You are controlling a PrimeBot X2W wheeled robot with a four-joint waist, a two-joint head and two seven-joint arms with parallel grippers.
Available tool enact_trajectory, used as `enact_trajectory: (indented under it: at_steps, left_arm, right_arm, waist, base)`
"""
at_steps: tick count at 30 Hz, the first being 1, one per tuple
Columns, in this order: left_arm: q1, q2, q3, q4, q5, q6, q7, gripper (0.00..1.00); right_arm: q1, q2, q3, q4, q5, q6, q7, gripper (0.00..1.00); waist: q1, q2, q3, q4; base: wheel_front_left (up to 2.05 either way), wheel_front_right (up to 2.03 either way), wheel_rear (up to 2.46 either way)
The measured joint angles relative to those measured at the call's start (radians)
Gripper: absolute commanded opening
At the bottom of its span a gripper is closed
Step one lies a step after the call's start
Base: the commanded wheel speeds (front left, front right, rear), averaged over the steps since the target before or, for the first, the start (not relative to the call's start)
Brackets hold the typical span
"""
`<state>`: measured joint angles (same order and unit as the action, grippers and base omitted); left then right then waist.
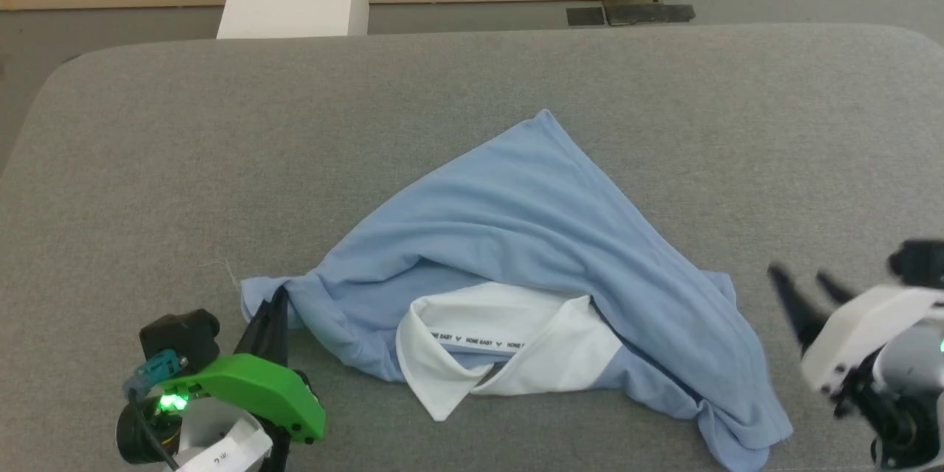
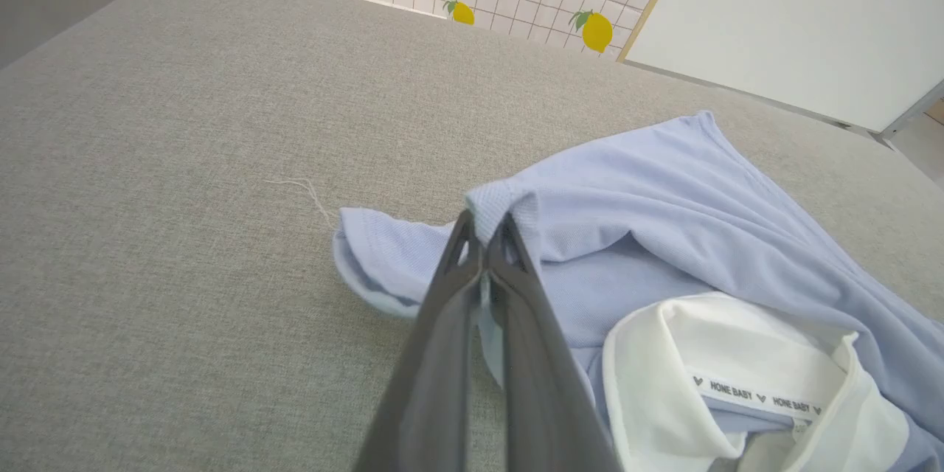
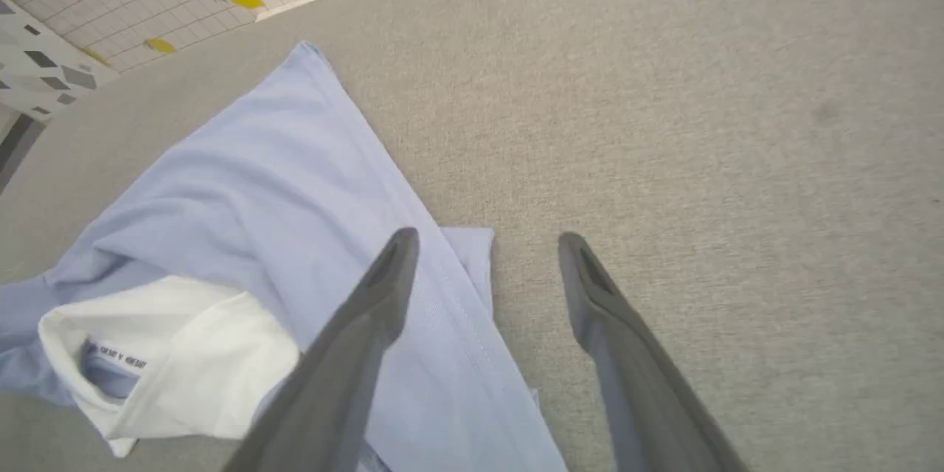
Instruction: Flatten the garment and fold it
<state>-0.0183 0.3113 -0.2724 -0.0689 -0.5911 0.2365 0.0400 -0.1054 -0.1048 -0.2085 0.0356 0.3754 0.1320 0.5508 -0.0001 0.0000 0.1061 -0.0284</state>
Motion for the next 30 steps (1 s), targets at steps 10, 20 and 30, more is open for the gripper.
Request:
enact_trajectory:
  at_steps: [10,20,30]
  left_arm:
    - [-0.001,0.003,-0.002,-0.022,0.000,0.003,0.008,0.00]
    - [-0.100,-0.013,-0.036,-0.031,0.003,-0.009,0.007,0.00]
    - [-0.171,-0.058,-0.075,-0.015,0.003,-0.043,-0.020,0.00]
  right_arm:
    - [-0.175,-0.033,0.050,0.023,0.020,0.000,-0.235,1.00]
    - [-0.546,-0.080,0.216,0.256,-0.065,0.000,-0.168,1.00]
    - [-0.869,-0.179,0.428,0.483,-0.210,0.000,0.228,1.00]
  waist:
    - [0.0000,0.0000,0.023,0.002]
    - [0.0000,0.0000,0.137,0.069]
    - [0.0002,0.0000,0.270,0.191]
  base:
    - [0.00,0.00,0.00]
    - [0.00,0.00,0.00]
    - [0.00,0.00,0.00]
